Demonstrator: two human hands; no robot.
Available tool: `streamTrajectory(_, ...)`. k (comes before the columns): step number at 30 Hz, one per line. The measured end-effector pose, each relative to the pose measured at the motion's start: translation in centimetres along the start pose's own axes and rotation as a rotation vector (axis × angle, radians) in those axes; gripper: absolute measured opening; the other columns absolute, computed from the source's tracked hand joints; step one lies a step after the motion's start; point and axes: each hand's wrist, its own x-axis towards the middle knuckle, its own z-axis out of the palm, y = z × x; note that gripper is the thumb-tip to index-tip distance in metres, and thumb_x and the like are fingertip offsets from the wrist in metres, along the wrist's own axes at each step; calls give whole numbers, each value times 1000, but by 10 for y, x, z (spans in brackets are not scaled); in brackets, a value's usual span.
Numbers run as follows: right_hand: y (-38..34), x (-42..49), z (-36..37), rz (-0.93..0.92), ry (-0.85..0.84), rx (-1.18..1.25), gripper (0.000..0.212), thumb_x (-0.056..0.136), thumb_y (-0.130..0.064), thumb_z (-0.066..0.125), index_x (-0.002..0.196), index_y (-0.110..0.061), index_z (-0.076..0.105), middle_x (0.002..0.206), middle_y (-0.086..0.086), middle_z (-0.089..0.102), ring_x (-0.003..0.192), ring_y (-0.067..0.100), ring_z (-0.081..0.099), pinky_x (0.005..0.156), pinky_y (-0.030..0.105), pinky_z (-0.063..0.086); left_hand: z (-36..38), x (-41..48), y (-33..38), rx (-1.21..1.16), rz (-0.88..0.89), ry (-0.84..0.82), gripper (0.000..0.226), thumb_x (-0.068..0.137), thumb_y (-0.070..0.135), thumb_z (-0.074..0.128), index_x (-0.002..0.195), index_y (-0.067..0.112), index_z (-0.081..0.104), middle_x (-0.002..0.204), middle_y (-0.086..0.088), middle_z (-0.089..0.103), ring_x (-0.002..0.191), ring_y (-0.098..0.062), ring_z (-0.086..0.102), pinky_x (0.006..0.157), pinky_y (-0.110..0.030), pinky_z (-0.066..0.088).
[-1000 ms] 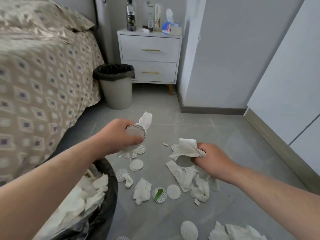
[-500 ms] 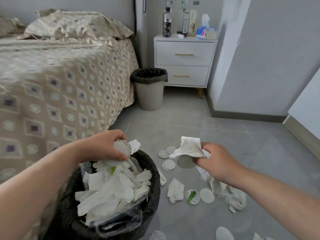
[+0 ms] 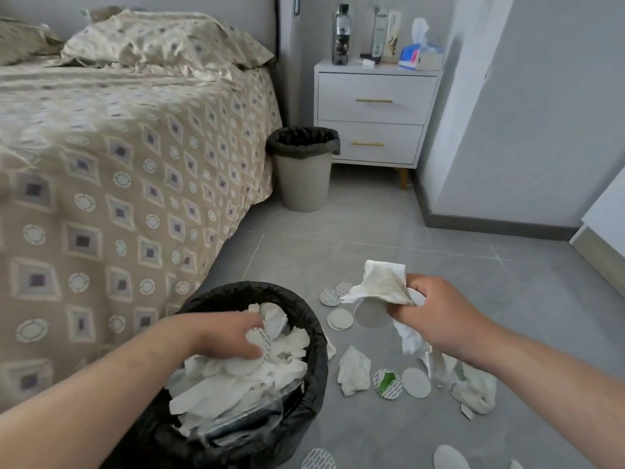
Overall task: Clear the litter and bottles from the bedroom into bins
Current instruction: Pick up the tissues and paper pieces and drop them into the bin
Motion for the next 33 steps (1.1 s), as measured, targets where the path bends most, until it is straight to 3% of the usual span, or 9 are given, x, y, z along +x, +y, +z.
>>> streamTrajectory(3, 0, 2, -1, 10, 5, 15, 6, 85, -25, 68, 80, -27, 69, 81, -2, 71, 70, 11, 64, 63, 23, 46, 20, 13, 2, 84, -10, 94, 56, 92, 53, 44, 139, 24, 36, 140, -1, 39, 125, -20, 41, 99, -31, 37)
streamTrajectory(10, 1, 2, 1, 33, -6, 23, 12, 85, -26, 68, 75, -33, 68, 78, -9, 71, 69, 6, 63, 63, 20, 46, 43, 23, 3, 257, 52, 450, 70, 79, 73, 19, 119, 21, 42, 111, 3, 45, 101, -16, 43, 88, -32, 38)
streamTrajectory(14, 0, 3, 3, 32, -12, 18, 10, 85, -29, 68, 77, -33, 69, 79, -10, 71, 74, 11, 65, 66, 24, 47, 15, 14, 8, -154, 218, 477, 71, 68, 74, 24, 117, 29, 49, 114, 7, 51, 106, -15, 47, 95, -37, 40)
streamTrajectory(17, -1, 6, 10, 27, -26, -3, 12, 86, -30, 67, 76, -36, 68, 75, -11, 70, 67, 9, 63, 65, 26, 47, -10, 3, 8, -527, 323, 587, 53, 74, 67, 25, 96, 24, 47, 101, 6, 51, 93, -15, 47, 83, -26, 38)
streamTrajectory(21, -12, 16, 29, -40, -60, -8, 14, 86, -23, 66, 73, -26, 67, 66, -14, 67, 59, -2, 56, 56, 14, 42, -27, 6, -19, -574, 62, 669, 44, 99, 52, 20, 119, 26, 48, 116, -2, 48, 112, -18, 44, 90, -30, 35)
streamTrajectory(23, -23, 22, 44, -73, -107, -49, 9, 87, -20, 64, 79, -18, 67, 67, -6, 66, 57, 1, 53, 53, 15, 40, -25, 11, -33, -539, -61, 605, 61, 100, 53, 16, 141, 15, 41, 145, -9, 42, 135, -24, 36, 108, -38, 27)
streamTrajectory(25, -35, 28, 62, -105, -169, -65, 11, 87, -15, 60, 86, -21, 70, 72, -5, 69, 60, 0, 56, 54, 14, 41, -21, 17, -44, -570, -129, 531, 70, 98, 56, 13, 144, 11, 40, 152, -10, 35, 141, -26, 30, 114, -40, 21)
streamTrajectory(30, -61, 47, 114, -174, -241, -95, 26, 85, -15, 55, 104, -27, 69, 91, -6, 73, 84, 10, 66, 73, 31, 53, -23, 29, -68, -805, -153, 516, 80, 90, 70, 13, 108, 14, 67, 121, -7, 63, 116, -24, 54, 107, -42, 35)
streamTrajectory(33, -73, 56, 142, -231, -293, -199, 16, 83, -18, 53, 94, -19, 63, 94, 2, 68, 86, 23, 63, 75, 38, 53, -27, 31, -71, -930, -136, 504, 83, 82, 79, 19, 88, 15, 71, 106, -11, 67, 101, -25, 59, 103, -45, 39)
